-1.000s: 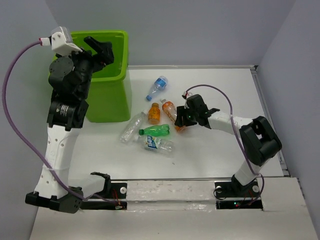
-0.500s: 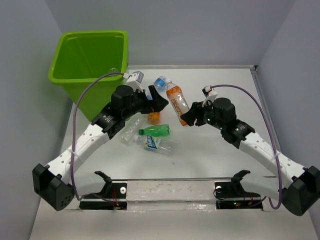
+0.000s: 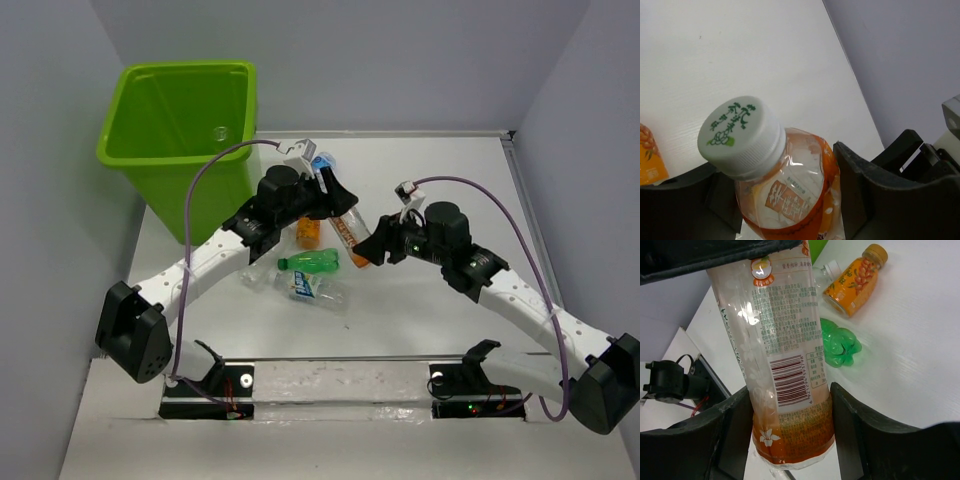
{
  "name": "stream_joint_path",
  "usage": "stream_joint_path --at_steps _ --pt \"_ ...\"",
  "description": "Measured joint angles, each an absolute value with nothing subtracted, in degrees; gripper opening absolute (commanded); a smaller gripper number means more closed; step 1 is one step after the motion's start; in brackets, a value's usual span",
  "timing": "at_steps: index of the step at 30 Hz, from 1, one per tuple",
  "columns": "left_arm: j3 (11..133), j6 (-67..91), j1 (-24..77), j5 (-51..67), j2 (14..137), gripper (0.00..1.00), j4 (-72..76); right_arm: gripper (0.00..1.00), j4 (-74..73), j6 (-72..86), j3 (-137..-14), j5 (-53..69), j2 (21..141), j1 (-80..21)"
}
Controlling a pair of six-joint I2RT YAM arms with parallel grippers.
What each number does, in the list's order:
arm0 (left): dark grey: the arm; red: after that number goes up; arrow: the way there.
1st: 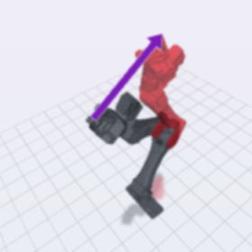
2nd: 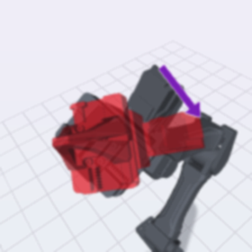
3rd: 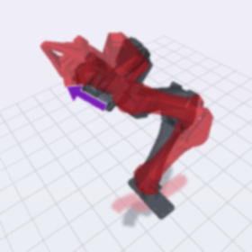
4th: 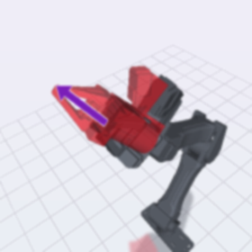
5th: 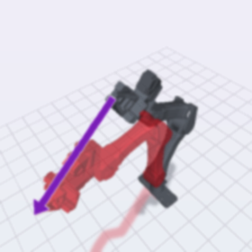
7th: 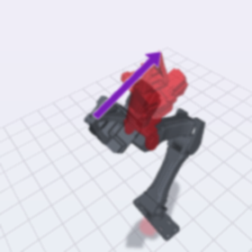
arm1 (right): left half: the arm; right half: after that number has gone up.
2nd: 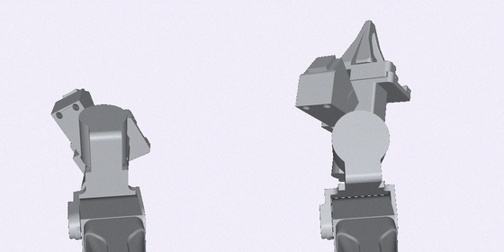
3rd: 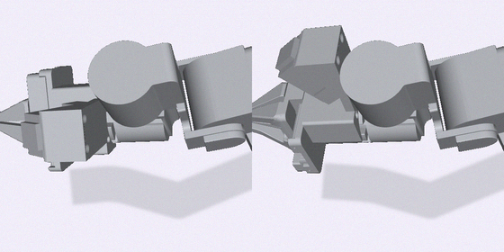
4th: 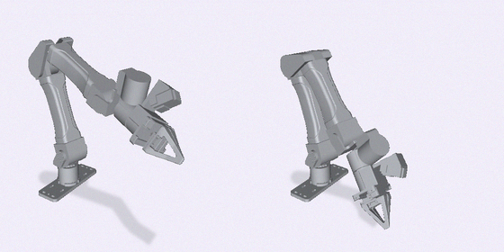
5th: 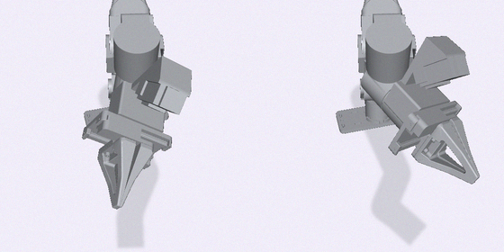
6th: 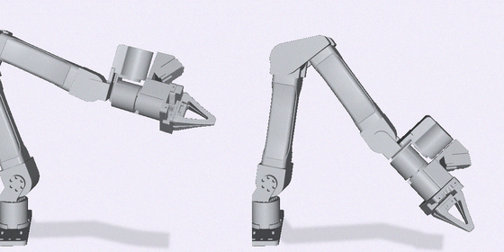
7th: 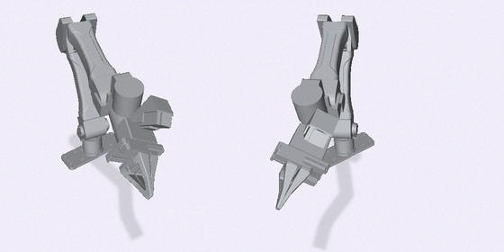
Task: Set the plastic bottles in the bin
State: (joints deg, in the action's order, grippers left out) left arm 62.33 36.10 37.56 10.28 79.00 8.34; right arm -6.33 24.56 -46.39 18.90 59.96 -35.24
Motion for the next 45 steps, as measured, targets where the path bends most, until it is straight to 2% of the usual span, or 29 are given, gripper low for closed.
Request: stream_joint_path --at_steps 2,5,11,15,17,20,26,27,28,29,33,39,42,45 --pt "62.72 35.00 37.80 9.47 79.11 0.47 7.68 0.83 -5.87 24.95 -45.87 19.16 59.96 -35.18" --pt "64.64 33.85 37.76 7.92 78.74 0.43 5.28 0.92 -4.78 25.17 -45.84 19.53 59.57 -35.14" --pt "78.85 31.03 33.74 2.57 77.21 0.43 -2.02 0.92 -4.14 25.30 -45.67 19.92 58.83 -35.33" --pt "93.41 30.06 23.40 -1.04 75.31 0.43 -5.28 0.92 -3.68 25.39 -45.67 17.21 59.64 -35.33" --pt "99.37 29.65 18.02 -4.16 74.32 0.43 -6.22 0.93 -3.51 25.74 -46.48 14.52 62.02 -35.33" --pt "106.48 27.86 12.14 -11.44 73.25 0.45 -7.18 1.00 -3.60 26.87 -49.56 10.04 68.40 -35.33" --pt "108.88 23.07 6.46 -24.34 73.43 0.45 -6.26 1.00 -2.33 30.55 -60.82 0.95 83.74 -35.31" --pt "108.81 22.24 5.48 -26.35 74.02 0.50 -5.93 1.00 -2.07 31.16 -63.48 -0.38 86.50 -35.29" --pt "108.57 21.34 4.69 -28.14 74.70 0.81 -5.50 1.00 -1.48 31.83 -66.13 -1.58 89.36 -35.11" --pt "108.07 20.36 4.16 -30.59 75.72 0.98 -4.91 1.00 -0.99 32.36 -67.99 -2.09 91.48 -34.83" --pt "107.22 17.93 3.90 -34.68 80.60 0.99 -4.27 1.00 0.01 34.92 -77.49 -4.38 102.26 -33.71" --pt "104.90 18.39 3.90 -32.29 85.14 0.99 -6.55 1.00 -1.06 38.92 -90.00 -7.84 115.85 -31.51" --pt "101.78 19.88 3.90 -29.32 81.87 0.99 -6.92 1.00 -3.11 40.80 -97.10 -9.21 122.19 -30.04" --pt "93.03 21.98 4.78 -22.90 71.26 0.99 -6.39 1.00 -5.15 41.52 -103.63 -9.67 127.20 -29.12"
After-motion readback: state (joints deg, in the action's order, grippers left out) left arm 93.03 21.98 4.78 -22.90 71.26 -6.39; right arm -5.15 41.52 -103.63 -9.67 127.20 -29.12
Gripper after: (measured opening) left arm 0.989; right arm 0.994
